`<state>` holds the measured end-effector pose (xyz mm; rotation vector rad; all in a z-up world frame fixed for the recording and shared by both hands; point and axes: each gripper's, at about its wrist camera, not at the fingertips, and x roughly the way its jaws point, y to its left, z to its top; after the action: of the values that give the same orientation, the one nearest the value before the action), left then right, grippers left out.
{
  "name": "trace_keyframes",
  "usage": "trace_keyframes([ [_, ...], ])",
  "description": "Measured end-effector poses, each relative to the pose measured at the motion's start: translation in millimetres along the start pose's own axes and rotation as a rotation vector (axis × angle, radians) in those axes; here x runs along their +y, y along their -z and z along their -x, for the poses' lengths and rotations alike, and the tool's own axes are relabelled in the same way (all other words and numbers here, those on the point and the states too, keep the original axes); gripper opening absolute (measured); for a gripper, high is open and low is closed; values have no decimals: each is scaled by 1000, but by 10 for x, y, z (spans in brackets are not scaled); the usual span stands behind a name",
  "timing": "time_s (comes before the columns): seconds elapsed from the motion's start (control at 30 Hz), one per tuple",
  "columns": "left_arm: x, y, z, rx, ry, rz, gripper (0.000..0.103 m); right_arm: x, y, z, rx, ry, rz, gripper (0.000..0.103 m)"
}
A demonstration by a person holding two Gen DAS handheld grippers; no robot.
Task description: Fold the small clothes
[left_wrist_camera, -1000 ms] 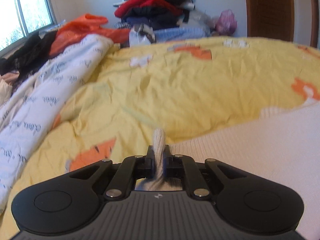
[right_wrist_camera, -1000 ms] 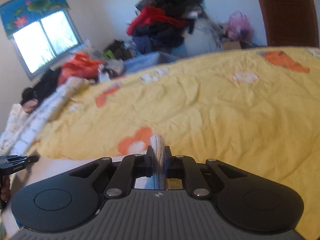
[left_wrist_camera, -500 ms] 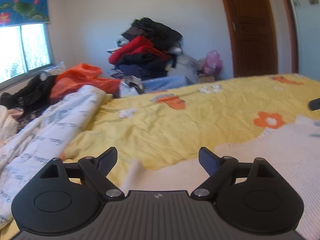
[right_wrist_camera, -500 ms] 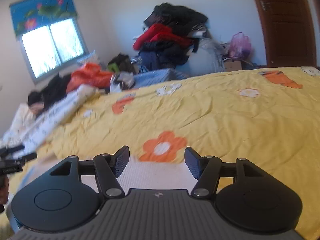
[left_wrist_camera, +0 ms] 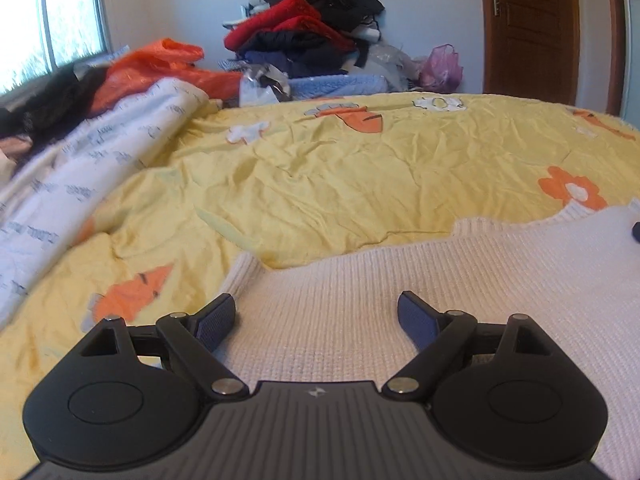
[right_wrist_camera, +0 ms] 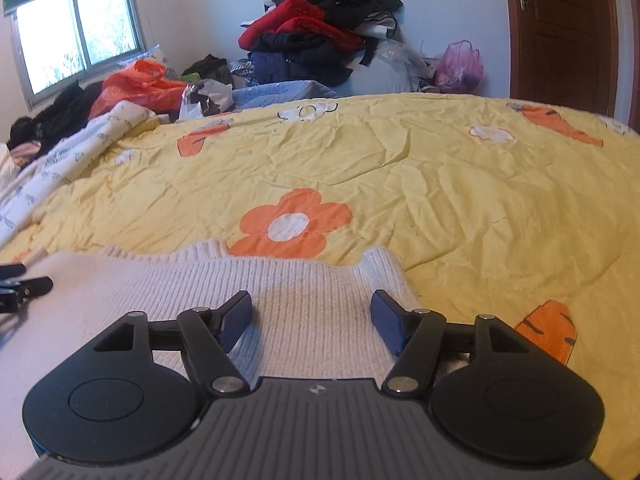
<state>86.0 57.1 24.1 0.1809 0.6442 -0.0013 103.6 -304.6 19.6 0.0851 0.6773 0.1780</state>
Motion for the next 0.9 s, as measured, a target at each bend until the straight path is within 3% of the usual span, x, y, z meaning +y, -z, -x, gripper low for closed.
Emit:
trace_keyframes([
  [0.07, -95, -2, 226, -58, -92, -30, 88, 42, 5, -2, 1, 18, 19, 69],
  [0.13, -122, 29, 599, -127, -19, -7, 88, 53, 2, 3, 2, 25, 26, 70],
  [0.23, -204, 152, 917, -125, 101, 17, 89, 44, -18, 10, 6, 20, 24, 72],
  [0.3, -272, 286, 883, -72, 130, -3, 89, 57, -20, 11, 7, 23, 31, 72],
  [0.37, -292, 450, 720, -23, 110, -21, 90, 55, -25, 12, 9, 21, 30, 73],
  [0.43, -183, 621, 656, -91, 145, 57, 94, 34, -28, 15, 8, 12, 18, 73],
  [0.57, -201, 610, 624, -83, 132, 71, 95, 32, -20, 14, 3, 10, 13, 73],
  [0.73, -170, 603, 632, -86, 149, 85, 95, 219, -73, 285, -38, 114, 39, 76],
  [0.77, -168, 605, 635, -87, 151, 88, 95, 271, -83, 427, -67, 83, 46, 75],
  [0.83, -171, 607, 637, -88, 150, 87, 95, 354, -57, 717, -115, 6, 44, 83],
  [0.9, -164, 610, 635, -87, 153, 89, 95, 420, 51, 838, -103, -25, 68, 95],
])
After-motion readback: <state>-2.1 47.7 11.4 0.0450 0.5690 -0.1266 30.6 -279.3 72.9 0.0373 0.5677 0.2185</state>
